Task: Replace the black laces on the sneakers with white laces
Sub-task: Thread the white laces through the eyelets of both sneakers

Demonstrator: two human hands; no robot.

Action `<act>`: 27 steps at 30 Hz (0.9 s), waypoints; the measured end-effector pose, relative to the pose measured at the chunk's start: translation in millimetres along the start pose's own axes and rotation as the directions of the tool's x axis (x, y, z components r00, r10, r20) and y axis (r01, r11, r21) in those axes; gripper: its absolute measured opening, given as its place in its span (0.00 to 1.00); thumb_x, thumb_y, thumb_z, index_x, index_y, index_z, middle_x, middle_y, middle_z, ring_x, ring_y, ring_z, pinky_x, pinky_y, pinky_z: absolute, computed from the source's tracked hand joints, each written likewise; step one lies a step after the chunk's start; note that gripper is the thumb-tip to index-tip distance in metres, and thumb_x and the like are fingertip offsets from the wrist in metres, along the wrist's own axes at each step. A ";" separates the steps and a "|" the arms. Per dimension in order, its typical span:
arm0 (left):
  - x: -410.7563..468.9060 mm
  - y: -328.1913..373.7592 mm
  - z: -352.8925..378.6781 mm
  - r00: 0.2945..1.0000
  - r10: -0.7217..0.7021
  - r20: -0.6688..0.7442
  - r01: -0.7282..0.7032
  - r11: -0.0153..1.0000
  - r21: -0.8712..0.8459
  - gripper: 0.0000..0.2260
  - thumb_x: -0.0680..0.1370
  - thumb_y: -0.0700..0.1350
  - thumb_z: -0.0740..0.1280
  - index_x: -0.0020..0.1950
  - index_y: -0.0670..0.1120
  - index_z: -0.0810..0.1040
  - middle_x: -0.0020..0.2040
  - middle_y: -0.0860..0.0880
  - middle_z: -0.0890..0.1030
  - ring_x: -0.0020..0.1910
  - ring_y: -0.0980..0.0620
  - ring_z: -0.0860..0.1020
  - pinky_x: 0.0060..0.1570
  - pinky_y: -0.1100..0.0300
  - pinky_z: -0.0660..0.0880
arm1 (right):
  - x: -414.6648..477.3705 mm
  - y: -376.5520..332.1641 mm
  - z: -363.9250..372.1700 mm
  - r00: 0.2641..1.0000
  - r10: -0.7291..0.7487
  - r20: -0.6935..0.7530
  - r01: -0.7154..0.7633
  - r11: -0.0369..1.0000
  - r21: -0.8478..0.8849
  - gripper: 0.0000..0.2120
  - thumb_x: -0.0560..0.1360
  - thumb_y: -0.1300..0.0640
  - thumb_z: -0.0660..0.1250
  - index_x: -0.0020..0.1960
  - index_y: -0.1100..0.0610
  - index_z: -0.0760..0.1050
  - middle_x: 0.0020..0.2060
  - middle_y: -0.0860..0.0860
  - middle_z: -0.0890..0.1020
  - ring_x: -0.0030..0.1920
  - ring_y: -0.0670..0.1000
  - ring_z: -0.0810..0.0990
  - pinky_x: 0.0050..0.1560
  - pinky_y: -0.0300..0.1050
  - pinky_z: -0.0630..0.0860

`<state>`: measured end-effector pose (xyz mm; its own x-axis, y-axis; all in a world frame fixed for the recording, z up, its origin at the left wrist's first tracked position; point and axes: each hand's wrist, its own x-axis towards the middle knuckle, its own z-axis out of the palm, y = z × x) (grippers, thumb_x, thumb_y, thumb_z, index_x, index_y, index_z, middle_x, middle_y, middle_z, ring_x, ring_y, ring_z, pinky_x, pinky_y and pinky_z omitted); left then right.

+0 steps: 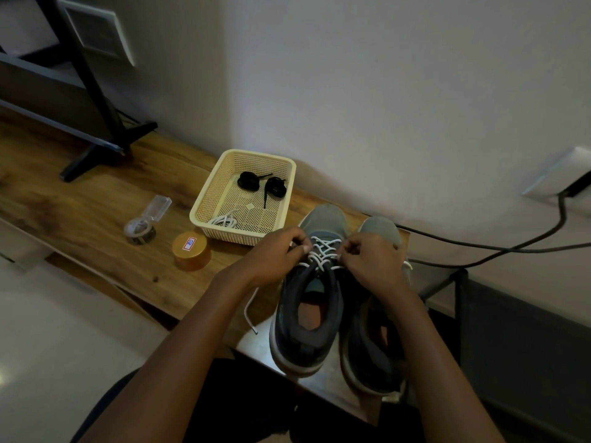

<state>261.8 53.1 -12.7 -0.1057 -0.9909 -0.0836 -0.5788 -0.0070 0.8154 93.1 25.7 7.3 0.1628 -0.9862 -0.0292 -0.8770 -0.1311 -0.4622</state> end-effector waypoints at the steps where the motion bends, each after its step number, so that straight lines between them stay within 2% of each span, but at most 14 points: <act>1: -4.6 0.8 -3.0 1.000 -0.008 -0.011 0.007 0.998 -0.055 0.04 0.79 0.42 0.64 0.54 0.47 0.74 0.48 0.53 0.76 0.49 0.52 0.76 0.46 0.61 0.73 | -1.0 1.4 -3.3 1.000 -0.024 -0.018 0.024 1.000 0.015 0.05 0.75 0.56 0.65 0.43 0.51 0.79 0.34 0.41 0.76 0.45 0.45 0.73 0.70 0.57 0.54; 3: -15.4 0.9 -6.7 0.999 -0.035 0.015 0.037 0.991 -0.125 0.17 0.76 0.43 0.69 0.64 0.50 0.71 0.58 0.51 0.73 0.58 0.51 0.74 0.55 0.56 0.75 | -5.5 2.7 -12.6 0.997 -0.054 -0.061 0.059 0.994 0.091 0.03 0.72 0.53 0.68 0.41 0.47 0.75 0.33 0.38 0.75 0.47 0.43 0.72 0.69 0.56 0.53; 4: -20.4 0.0 -6.0 0.998 -0.050 0.040 0.054 0.994 -0.098 0.26 0.74 0.43 0.71 0.69 0.52 0.67 0.64 0.49 0.70 0.63 0.50 0.71 0.61 0.52 0.73 | -9.2 2.8 -17.2 0.997 -0.064 -0.045 0.069 0.990 0.121 0.05 0.71 0.52 0.69 0.40 0.45 0.73 0.35 0.37 0.75 0.49 0.44 0.72 0.69 0.56 0.52; 6: -26.6 0.4 4.0 0.994 -0.084 0.071 0.080 0.995 0.057 0.38 0.71 0.44 0.73 0.76 0.53 0.56 0.71 0.48 0.62 0.70 0.46 0.62 0.68 0.45 0.65 | -18.7 -0.6 -21.6 0.995 -0.079 0.065 0.072 0.992 0.108 0.09 0.68 0.49 0.70 0.42 0.44 0.70 0.40 0.39 0.77 0.54 0.46 0.71 0.70 0.58 0.47; 7: -27.6 1.1 12.7 0.995 -0.087 0.051 0.080 0.990 0.116 0.41 0.70 0.45 0.73 0.77 0.52 0.53 0.73 0.48 0.60 0.72 0.45 0.59 0.69 0.44 0.63 | -24.1 -3.9 -19.5 0.991 -0.084 0.107 0.079 0.995 0.056 0.11 0.68 0.47 0.70 0.44 0.44 0.69 0.43 0.40 0.78 0.56 0.48 0.69 0.71 0.60 0.44; 9: -26.2 2.0 33.1 0.997 -0.047 -0.054 0.054 0.988 0.144 0.39 0.72 0.47 0.71 0.77 0.51 0.52 0.74 0.48 0.60 0.71 0.44 0.62 0.66 0.43 0.66 | -32.5 -11.1 -6.8 0.993 -0.083 0.089 0.093 0.990 -0.110 0.16 0.68 0.44 0.68 0.51 0.47 0.68 0.49 0.45 0.78 0.60 0.52 0.68 0.70 0.62 0.37; 11: -25.3 4.0 48.6 0.984 -0.035 -0.175 0.075 0.971 0.226 0.34 0.75 0.45 0.66 0.77 0.49 0.53 0.73 0.47 0.62 0.68 0.44 0.65 0.63 0.46 0.69 | -37.2 -16.9 6.4 0.996 -0.081 -0.027 0.072 0.969 -0.238 0.19 0.69 0.45 0.66 0.54 0.52 0.67 0.51 0.48 0.77 0.62 0.55 0.69 0.69 0.63 0.35; 14: -24.4 10.2 57.8 0.948 -0.032 -0.317 0.179 0.877 0.446 0.27 0.79 0.44 0.61 0.76 0.46 0.55 0.72 0.46 0.65 0.64 0.45 0.70 0.59 0.52 0.69 | -36.3 -19.6 17.1 0.985 -0.111 -0.136 0.060 0.940 -0.337 0.17 0.70 0.46 0.65 0.54 0.54 0.70 0.52 0.49 0.78 0.61 0.56 0.70 0.66 0.63 0.34; 16: -22.6 13.2 57.4 0.927 0.000 -0.375 0.206 0.835 0.510 0.26 0.80 0.44 0.59 0.76 0.45 0.55 0.69 0.46 0.69 0.61 0.47 0.73 0.56 0.55 0.70 | -33.3 -20.2 23.0 0.973 -0.134 -0.189 0.055 0.927 -0.372 0.14 0.70 0.48 0.67 0.49 0.55 0.74 0.46 0.51 0.81 0.57 0.58 0.73 0.65 0.63 0.34; 18: -21.6 15.1 55.8 0.918 0.009 -0.397 0.210 0.838 0.504 0.25 0.80 0.44 0.58 0.76 0.45 0.56 0.66 0.46 0.72 0.59 0.47 0.75 0.52 0.56 0.72 | -32.6 -19.1 29.6 0.949 -0.155 -0.275 0.039 0.921 -0.387 0.09 0.65 0.52 0.72 0.38 0.57 0.76 0.34 0.52 0.81 0.49 0.59 0.77 0.66 0.64 0.39; 20: -22.9 16.1 53.8 0.918 0.012 -0.397 0.197 0.855 0.481 0.25 0.80 0.43 0.58 0.76 0.46 0.55 0.65 0.46 0.73 0.57 0.47 0.77 0.49 0.56 0.72 | -33.6 -18.2 32.2 0.932 -0.144 -0.334 0.001 0.919 -0.395 0.10 0.58 0.56 0.76 0.32 0.57 0.75 0.26 0.52 0.78 0.43 0.60 0.78 0.66 0.62 0.46; 24: -25.8 17.8 47.9 0.931 -0.022 -0.363 0.208 0.852 0.480 0.29 0.80 0.39 0.58 0.77 0.46 0.49 0.67 0.45 0.72 0.57 0.45 0.77 0.47 0.54 0.71 | -34.0 -15.5 29.6 0.907 -0.159 -0.389 -0.012 0.915 -0.402 0.15 0.50 0.56 0.80 0.27 0.57 0.74 0.22 0.52 0.75 0.38 0.59 0.78 0.64 0.59 0.51; 27: -25.8 20.5 47.0 0.932 -0.061 -0.357 0.238 0.845 0.479 0.30 0.79 0.39 0.58 0.78 0.46 0.48 0.63 0.44 0.75 0.56 0.44 0.77 0.47 0.53 0.71 | -34.7 -15.3 30.1 0.911 -0.151 -0.383 -0.015 0.917 -0.398 0.15 0.51 0.57 0.80 0.27 0.57 0.74 0.22 0.52 0.75 0.39 0.59 0.79 0.64 0.59 0.51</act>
<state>214.6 84.8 -20.8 0.2252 -0.9713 0.0767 -0.9013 -0.1778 0.3951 114.5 65.0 -11.3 0.1080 -0.9176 0.3826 -0.9868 -0.1458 -0.0710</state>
